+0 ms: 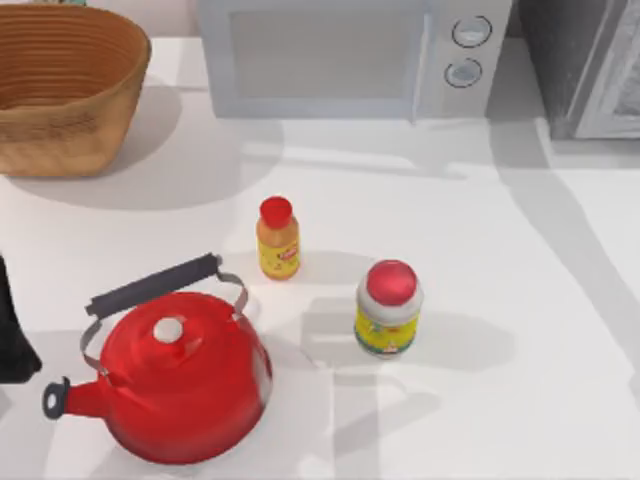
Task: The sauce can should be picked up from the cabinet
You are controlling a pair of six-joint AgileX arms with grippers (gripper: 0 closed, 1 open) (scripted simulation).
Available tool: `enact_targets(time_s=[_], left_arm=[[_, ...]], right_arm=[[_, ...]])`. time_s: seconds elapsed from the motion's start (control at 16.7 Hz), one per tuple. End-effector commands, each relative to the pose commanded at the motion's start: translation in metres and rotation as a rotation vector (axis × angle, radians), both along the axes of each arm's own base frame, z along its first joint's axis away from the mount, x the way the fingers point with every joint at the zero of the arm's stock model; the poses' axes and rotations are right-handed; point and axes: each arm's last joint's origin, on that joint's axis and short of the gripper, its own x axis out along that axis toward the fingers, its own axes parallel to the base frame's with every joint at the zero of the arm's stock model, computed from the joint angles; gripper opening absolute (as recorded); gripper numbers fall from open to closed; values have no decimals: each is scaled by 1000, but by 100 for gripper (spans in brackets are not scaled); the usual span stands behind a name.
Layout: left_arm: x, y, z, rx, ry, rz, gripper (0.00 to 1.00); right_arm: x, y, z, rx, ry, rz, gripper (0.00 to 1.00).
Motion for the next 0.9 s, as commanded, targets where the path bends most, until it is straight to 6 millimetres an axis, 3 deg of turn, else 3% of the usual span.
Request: enact_targets(time_s=[0.3,0.72,0.9], left_arm=[[0,0,0,0,0,0,100],[0,0,0,0,0,0,100],[0,0,0,0,0,0,100]], right_arm=[[4,-1,0,0,2,0,100],[57,0,0,0,0,0,100],[60,-1,0,0,0,0,100]])
